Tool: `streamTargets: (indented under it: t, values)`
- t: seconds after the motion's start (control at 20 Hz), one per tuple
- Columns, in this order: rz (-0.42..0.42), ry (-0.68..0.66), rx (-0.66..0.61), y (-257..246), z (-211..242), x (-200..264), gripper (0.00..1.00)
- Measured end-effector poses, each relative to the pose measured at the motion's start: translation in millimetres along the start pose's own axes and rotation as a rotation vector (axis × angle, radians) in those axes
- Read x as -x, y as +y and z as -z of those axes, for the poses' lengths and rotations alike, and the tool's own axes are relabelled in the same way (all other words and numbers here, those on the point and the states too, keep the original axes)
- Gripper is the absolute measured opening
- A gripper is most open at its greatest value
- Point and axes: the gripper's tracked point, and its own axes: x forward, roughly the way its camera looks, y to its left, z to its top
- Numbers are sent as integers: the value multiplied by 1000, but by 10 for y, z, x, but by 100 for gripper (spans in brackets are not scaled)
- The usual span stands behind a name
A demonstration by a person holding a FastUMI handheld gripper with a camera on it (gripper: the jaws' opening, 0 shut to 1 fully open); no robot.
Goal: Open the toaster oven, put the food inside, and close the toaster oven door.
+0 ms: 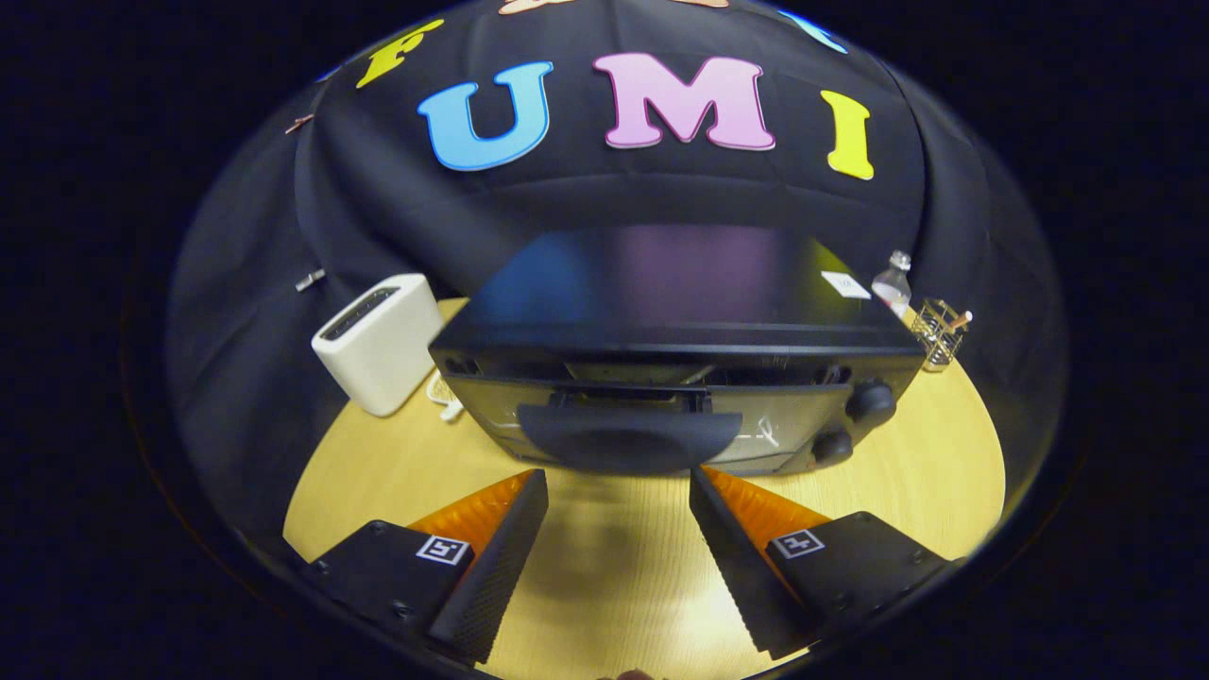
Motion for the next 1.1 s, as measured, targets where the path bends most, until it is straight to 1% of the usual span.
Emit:
streamTargets:
  t: [0.15,0.3,0.4,0.6,0.8,0.9,0.95,1.1]
  values:
    - [-22,-90,-11,15,-390,272,99]
    - [-22,-188,-43,-155,-704,597,99]
    - [-27,-228,-56,-252,-830,817,99]
    - [31,-346,-16,-620,-1126,1306,99]
    - [107,-452,15,-967,-1302,1727,99]
    - [145,-450,23,-1078,-1238,1833,99]
    - [164,-446,22,-1138,-1285,1828,99]
    - [173,-440,4,-1117,-1252,1829,99]
